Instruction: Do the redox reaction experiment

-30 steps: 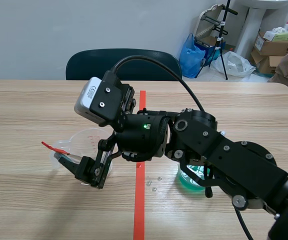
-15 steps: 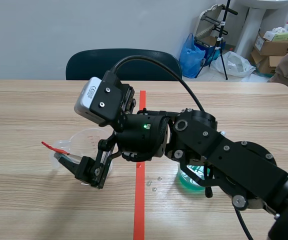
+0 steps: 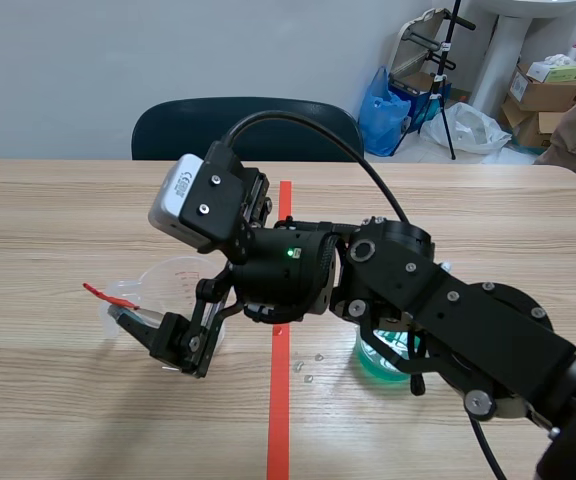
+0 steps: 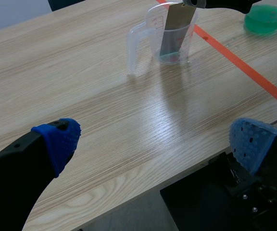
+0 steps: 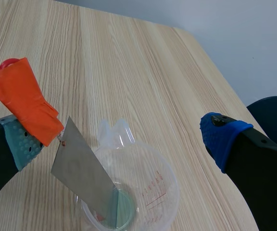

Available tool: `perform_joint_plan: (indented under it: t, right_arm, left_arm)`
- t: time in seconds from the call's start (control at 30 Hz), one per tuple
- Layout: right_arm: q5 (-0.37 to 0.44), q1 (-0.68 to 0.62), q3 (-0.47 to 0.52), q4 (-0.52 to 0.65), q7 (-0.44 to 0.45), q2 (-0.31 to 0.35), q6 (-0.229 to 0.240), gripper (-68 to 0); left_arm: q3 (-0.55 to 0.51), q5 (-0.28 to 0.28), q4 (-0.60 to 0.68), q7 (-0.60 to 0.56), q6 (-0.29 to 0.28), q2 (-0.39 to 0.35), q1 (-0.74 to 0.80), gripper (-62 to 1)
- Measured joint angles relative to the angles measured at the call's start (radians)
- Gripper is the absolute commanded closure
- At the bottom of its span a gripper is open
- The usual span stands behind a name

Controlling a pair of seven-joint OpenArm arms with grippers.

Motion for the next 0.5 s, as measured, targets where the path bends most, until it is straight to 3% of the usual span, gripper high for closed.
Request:
perform_joint_plan:
  t: [0.3, 0.5]
  right_arm:
    - [0.000, -0.010, 0.000, 0.000, 0.000, 0.000, 0.000, -67.9]
    - [0.000, -0.085, 0.000, 0.023, 0.001, 0.011, 0.000, -67.9]
  left_arm:
    - [0.000, 0.000, 0.000, 0.000, 0.000, 0.000, 0.000, -62.3]
    - [0.000, 0.000, 0.000, 0.000, 0.000, 0.000, 0.000, -62.3]
